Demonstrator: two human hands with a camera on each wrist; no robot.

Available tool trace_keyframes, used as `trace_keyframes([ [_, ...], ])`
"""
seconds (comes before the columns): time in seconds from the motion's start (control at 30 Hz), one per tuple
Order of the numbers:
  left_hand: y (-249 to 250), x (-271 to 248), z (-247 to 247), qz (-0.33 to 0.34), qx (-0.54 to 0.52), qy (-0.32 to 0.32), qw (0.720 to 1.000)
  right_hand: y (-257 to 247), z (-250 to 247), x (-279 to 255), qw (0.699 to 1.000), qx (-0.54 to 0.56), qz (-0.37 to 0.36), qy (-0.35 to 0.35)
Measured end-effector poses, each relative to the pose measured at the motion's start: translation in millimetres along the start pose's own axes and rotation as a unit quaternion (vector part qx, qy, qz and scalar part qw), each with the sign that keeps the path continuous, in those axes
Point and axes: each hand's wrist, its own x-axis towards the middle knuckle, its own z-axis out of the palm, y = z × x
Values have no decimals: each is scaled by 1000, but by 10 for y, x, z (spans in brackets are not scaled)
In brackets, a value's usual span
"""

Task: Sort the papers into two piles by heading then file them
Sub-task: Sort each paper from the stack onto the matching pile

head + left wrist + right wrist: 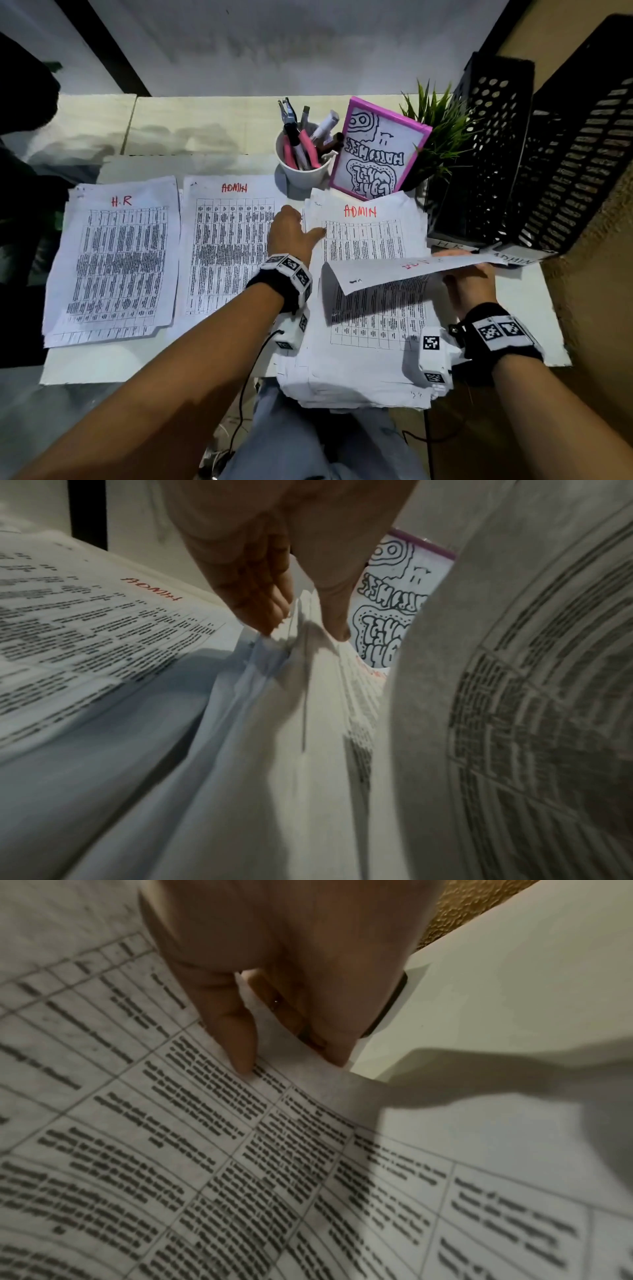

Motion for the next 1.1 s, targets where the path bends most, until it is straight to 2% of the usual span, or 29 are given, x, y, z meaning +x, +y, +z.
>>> trace_keyframes([
  [0.17, 1, 48, -8, 1, 25, 38, 999, -29, 68, -46, 998, 50, 20, -15],
  [0.3, -73, -16, -41, 76, 44, 52, 995, -85, 101, -151, 992, 104, 48, -56],
  [0.4, -147, -92, -89, 141, -11, 70, 987, -112, 130, -183, 992, 100, 59, -41],
  [0.5, -138, -265, -166, 225, -89, 37, 970, -141, 121, -198, 993, 89, 65, -38],
  [0.63, -100, -567, -244, 244, -139, -51, 959, -149, 80, -198, 993, 86, 63, -59],
  [0.73, -77, -750, -218, 235, -179, -113, 949, -143, 68, -203, 995, 57, 64, -58],
  [0.83, 10, -853, -189, 206, -250, -147, 934, -126, 95, -237, 997, 54, 38, -50],
  [0.9, 83, -880, -182, 162, -303, -153, 927, -128, 93, -264, 996, 74, 21, -37],
  [1.0, 77, -882, -142, 61, -403, -159, 899, -119, 63, -248, 995, 94, 14, -29],
  [1.1, -55, -885, -85, 7, -384, -144, 912, -148, 74, -194, 992, 121, 31, -27],
])
